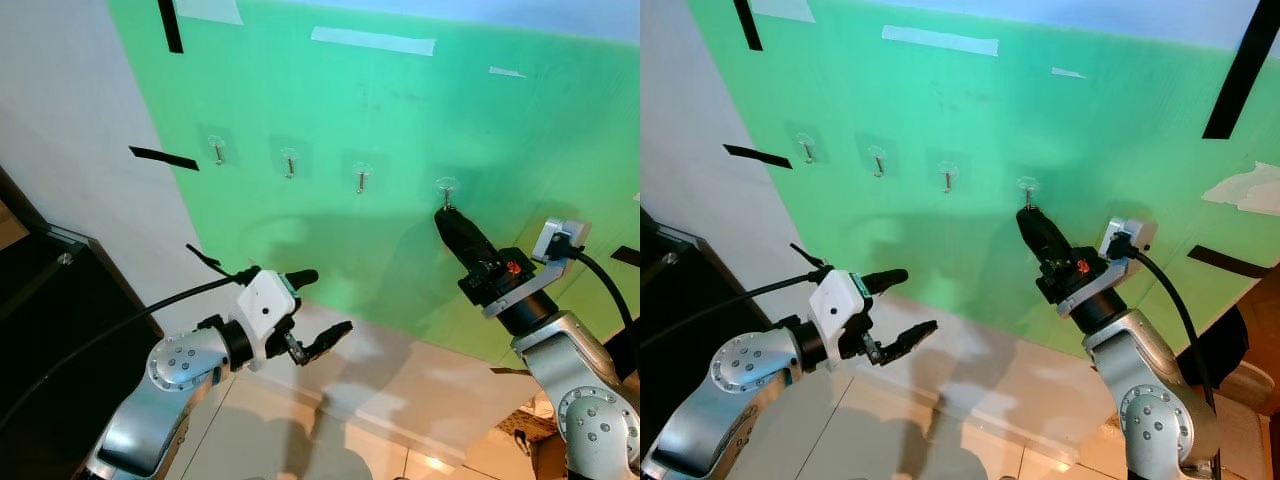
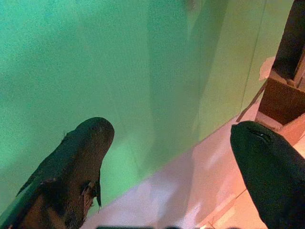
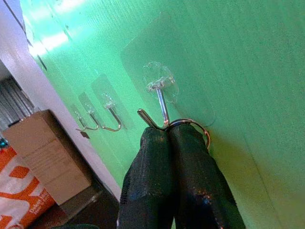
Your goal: Hang keys on a hook
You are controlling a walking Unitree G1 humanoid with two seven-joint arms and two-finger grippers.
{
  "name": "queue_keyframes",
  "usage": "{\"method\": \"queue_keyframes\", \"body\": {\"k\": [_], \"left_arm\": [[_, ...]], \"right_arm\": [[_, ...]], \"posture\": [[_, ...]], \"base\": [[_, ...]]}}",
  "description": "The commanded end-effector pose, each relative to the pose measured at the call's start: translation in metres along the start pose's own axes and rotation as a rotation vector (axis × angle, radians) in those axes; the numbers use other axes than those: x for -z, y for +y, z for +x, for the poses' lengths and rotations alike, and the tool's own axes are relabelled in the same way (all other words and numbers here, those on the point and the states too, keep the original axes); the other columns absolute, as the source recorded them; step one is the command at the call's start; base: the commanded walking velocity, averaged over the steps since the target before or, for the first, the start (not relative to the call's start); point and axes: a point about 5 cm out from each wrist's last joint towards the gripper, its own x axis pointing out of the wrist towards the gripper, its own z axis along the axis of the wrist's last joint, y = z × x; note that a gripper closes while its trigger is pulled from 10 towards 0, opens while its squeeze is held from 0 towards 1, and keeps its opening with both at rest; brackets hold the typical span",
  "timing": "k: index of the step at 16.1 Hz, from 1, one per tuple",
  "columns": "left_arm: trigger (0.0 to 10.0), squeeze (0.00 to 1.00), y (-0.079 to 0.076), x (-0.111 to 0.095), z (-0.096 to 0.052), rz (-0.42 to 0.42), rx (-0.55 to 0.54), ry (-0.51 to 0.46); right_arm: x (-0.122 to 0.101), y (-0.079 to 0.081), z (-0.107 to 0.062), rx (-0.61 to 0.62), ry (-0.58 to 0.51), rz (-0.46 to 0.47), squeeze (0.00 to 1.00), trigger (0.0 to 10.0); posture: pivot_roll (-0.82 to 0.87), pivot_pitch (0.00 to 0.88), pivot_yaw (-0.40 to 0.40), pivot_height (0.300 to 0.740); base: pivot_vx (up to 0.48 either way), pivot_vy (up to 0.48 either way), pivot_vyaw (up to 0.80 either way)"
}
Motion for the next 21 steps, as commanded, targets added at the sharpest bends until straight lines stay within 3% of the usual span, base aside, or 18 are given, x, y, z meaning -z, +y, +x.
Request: {"method": "queue_keyframes", "body": {"k": [1,4,7,9,12,21], "left_arm": [[10.0,0.32,0.0,-0.003,0.001,-0.001,0.012,-0.006],[10.0,0.32,-0.001,-0.005,0.004,-0.009,0.031,-0.016],[10.0,0.32,-0.003,-0.003,0.007,-0.006,0.049,-0.007],[10.0,0.32,-0.003,-0.003,0.007,-0.005,0.059,-0.003],[10.0,0.31,-0.005,-0.002,0.007,-0.004,0.073,0.004],[10.0,0.32,-0.006,-0.005,0.011,-0.003,0.072,-0.012]], "right_arm": [[-0.015,0.001,-0.004,0.004,-0.063,-0.03,0.0,10.0],[-0.019,0.004,-0.004,-0.016,-0.068,-0.023,0.0,10.0],[0.0,0.003,-0.012,-0.02,0.083,-0.068,0.0,10.0],[0.005,0.008,-0.013,-0.044,0.112,-0.068,0.0,10.0],[-0.003,0.019,-0.015,-0.118,0.082,-0.033,0.0,10.0],[-0.014,0.013,0.008,-0.079,0.023,-0.03,0.0,10.0]], "posture": [[-0.07,0.0,0.044,0.74],[-0.08,0.0,0.046,0.74],[-0.09,0.0,0.045,0.74],[-0.1,0.0,0.048,0.74],[-0.1,0.0,0.049,0.74],[-0.09,0.0,0.031,0.74]], "base": [[0.0,0.0,0.0],[0.0,0.0,0.0],[0.0,0.0,0.0],[0.0,0.0,0.0],[0.0,0.0,0.0],[0.0,0.0,0.0]]}}
